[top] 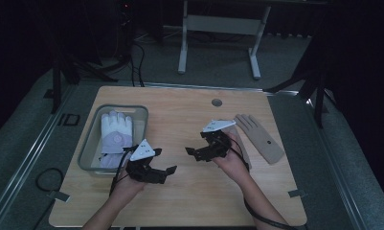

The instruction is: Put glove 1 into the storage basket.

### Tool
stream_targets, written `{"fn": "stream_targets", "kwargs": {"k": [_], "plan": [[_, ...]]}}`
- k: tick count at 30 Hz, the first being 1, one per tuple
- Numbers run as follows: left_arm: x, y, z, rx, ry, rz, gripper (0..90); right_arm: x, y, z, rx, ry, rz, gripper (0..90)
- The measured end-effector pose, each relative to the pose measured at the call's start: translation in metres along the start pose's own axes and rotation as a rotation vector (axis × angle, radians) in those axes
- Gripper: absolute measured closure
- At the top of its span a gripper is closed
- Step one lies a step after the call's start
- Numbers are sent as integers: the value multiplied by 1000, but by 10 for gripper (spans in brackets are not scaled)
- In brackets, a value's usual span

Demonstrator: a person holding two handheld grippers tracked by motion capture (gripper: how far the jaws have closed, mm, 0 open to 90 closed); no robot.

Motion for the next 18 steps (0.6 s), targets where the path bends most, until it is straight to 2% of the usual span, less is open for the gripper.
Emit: {"fn": "stream_targets", "kwargs": {"k": [2,8,10,12,14,18], "plan": [[-5,-4,3,-17,-4,-10,148,-6,3,2,13,2,6,133],[-14,-13,12,-40,-17,9,148,-27,3,6,-28,51,-18,138],[-15,-14,13,-43,-21,11,148,-30,3,7,-29,51,-24,139],[-21,-18,19,-75,-53,10,147,-41,4,9,-24,47,-20,139],[-26,-18,22,-52,-88,24,147,-47,5,10,-18,40,-19,139],[-33,-18,21,-23,-83,59,147,-61,10,12,-9,25,10,139]]}}
Point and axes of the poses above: each handheld gripper's, and its own axes: y roughly backward along the jaws, x roughly out of its top, z roughly to its right, the point moved 6 cm from there along -y, roughly forward along the jaws, and after that the axes turned 12 degrees about x, right-handed, at the moved point
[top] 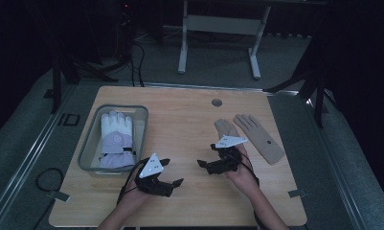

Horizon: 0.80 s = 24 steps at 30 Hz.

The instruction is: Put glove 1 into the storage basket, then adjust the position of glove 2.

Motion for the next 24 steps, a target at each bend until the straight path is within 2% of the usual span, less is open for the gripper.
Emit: {"fn": "stream_targets", "kwargs": {"k": [1,3,6,11,15,16,17,21,24], "plan": [[-2,0,-2,9,11,15,148,-4,1,0,-2,-5,-2,139],[-4,0,-4,-1,26,23,148,-10,5,1,4,-27,4,139],[-9,-1,-3,-9,2,7,147,-12,10,2,6,-66,6,140],[-16,-3,0,-11,-34,-17,147,-12,16,7,-2,-85,36,138],[-16,-3,-1,-3,-29,-10,147,-17,17,11,-14,-96,8,139],[-15,-4,-1,-4,-21,-9,147,-17,17,11,-1,-101,2,135],[-15,-4,-2,-6,-16,-4,147,-16,18,9,13,-97,10,122],[-13,-3,-4,4,5,6,147,-12,24,10,16,-80,21,117],[-13,-3,-5,3,9,11,147,-6,32,16,-18,-59,44,142]]}}
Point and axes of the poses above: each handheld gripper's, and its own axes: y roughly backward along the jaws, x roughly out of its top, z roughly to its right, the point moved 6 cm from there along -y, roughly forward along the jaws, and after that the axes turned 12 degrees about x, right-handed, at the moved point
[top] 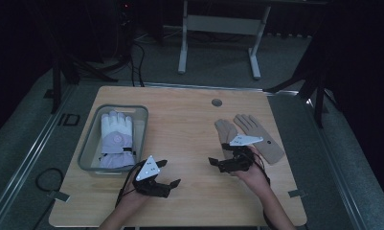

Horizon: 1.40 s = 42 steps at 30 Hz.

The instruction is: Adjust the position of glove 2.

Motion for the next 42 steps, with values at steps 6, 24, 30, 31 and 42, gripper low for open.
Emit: {"fn": "stream_targets", "kwargs": {"k": [6,24,30,31,42], "plan": [[-1,-2,0,-5,-4,-7,147,8,15,21,-69,10,43,255],[0,-2,4,-20,-8,-1,147,-3,17,91,-219,-106,2,444],[0,-2,5,-26,-14,-2,147,-17,12,106,-248,-131,-16,459],[0,-2,5,-27,-13,0,147,-20,11,107,-254,-132,-23,459],[-1,-4,6,-30,-16,-8,147,-39,0,112,-295,-97,-111,575]]}}
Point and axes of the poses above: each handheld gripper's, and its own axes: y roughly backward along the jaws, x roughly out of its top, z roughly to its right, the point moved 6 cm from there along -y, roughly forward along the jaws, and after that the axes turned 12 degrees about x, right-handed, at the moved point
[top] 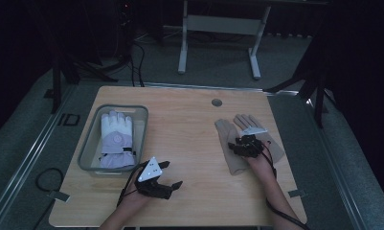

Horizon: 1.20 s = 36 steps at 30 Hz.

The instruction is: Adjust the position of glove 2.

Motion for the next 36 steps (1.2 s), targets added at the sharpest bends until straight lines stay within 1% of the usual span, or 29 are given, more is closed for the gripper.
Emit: {"fn": "stream_targets", "kwargs": {"k": [2,3,4,6,7,9,12,13,17,21,23,25,27,30,31,32,33,34,36], "plan": [[0,-1,0,0,-5,-1,148,1,1,-1,-5,1,-16,661],[0,-1,1,0,-6,-2,147,1,1,-3,-16,2,-23,706],[0,-1,1,0,-8,-3,147,1,1,-4,-19,1,-23,752],[0,-1,2,-1,-9,1,147,2,0,-7,-24,-15,-21,784],[0,-1,2,0,-9,2,147,2,1,-7,-29,-36,-17,797],[0,0,1,2,-3,5,147,4,2,-9,-28,-83,0,809],[1,0,0,5,1,11,148,8,5,-17,-39,-116,24,812],[2,0,-1,7,3,14,148,10,7,-20,-33,-130,36,813],[2,0,-2,13,5,16,148,24,15,-37,-20,-159,85,815],[2,1,-2,18,6,19,148,41,24,-56,-22,-173,143,817],[2,1,-2,20,6,20,148,49,29,-65,-36,-177,177,818],[3,1,-3,26,6,26,148,55,31,-73,-54,-199,203,817],[3,1,-3,27,6,27,148,58,32,-80,-74,-211,213,817],[3,2,-3,31,6,34,148,56,28,-87,-84,-245,214,817],[3,2,-4,32,10,40,148,53,24,-90,-83,-268,210,817],[3,2,-4,32,15,43,147,50,21,-91,-90,-279,206,817],[3,2,-4,34,18,43,147,47,17,-93,-93,-284,199,816],[2,2,-4,32,20,43,148,43,13,-94,-87,-300,191,816],[1,0,-3,33,18,36,148,36,5,-97,-94,-311,174,815]]}}
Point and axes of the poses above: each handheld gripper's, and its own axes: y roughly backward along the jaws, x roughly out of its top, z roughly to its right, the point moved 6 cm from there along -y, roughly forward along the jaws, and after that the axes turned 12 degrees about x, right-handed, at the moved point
